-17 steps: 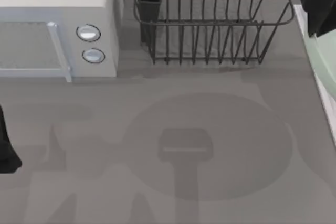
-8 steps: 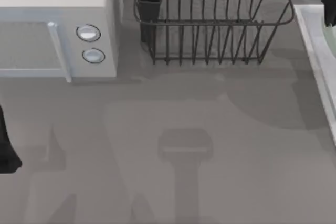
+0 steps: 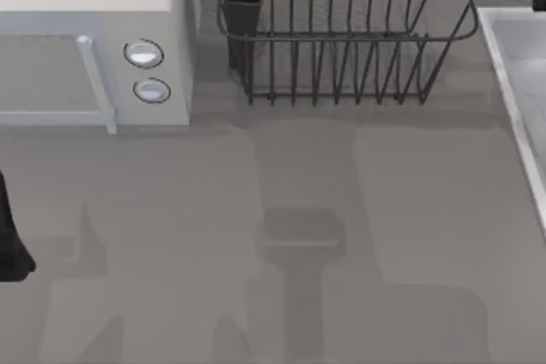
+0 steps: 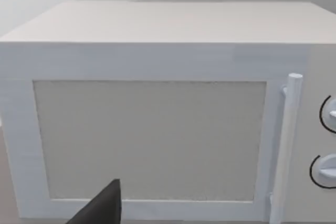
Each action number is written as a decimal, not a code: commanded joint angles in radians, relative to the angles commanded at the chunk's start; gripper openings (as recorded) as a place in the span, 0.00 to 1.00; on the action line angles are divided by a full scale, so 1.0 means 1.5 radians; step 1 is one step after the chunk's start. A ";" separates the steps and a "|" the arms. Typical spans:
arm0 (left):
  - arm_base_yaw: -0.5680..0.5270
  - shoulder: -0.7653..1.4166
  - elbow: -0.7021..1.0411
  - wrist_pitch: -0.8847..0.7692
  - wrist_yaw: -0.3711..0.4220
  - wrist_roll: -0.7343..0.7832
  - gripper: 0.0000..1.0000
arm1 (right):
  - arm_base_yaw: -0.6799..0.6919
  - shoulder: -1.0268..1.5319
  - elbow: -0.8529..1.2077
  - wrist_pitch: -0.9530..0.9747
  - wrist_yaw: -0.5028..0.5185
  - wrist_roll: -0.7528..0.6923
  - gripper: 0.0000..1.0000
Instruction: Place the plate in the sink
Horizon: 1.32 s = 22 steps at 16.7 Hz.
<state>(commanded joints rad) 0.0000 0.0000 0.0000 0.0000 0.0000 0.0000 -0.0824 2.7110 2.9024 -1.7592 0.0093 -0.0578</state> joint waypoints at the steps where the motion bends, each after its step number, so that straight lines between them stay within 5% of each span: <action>1: 0.000 0.000 0.000 0.000 0.000 0.000 1.00 | 0.000 0.000 0.000 0.000 0.000 0.000 0.00; 3: 0.000 0.000 0.000 0.000 0.000 0.000 1.00 | 0.000 0.000 0.000 0.000 0.000 0.000 0.00; 16: 0.000 0.000 0.000 0.000 0.000 0.000 1.00 | 0.000 0.000 0.000 0.000 0.000 0.000 0.98; 22: 0.000 0.000 0.000 0.000 0.000 0.000 1.00 | 0.000 0.000 0.000 0.000 0.000 0.000 1.00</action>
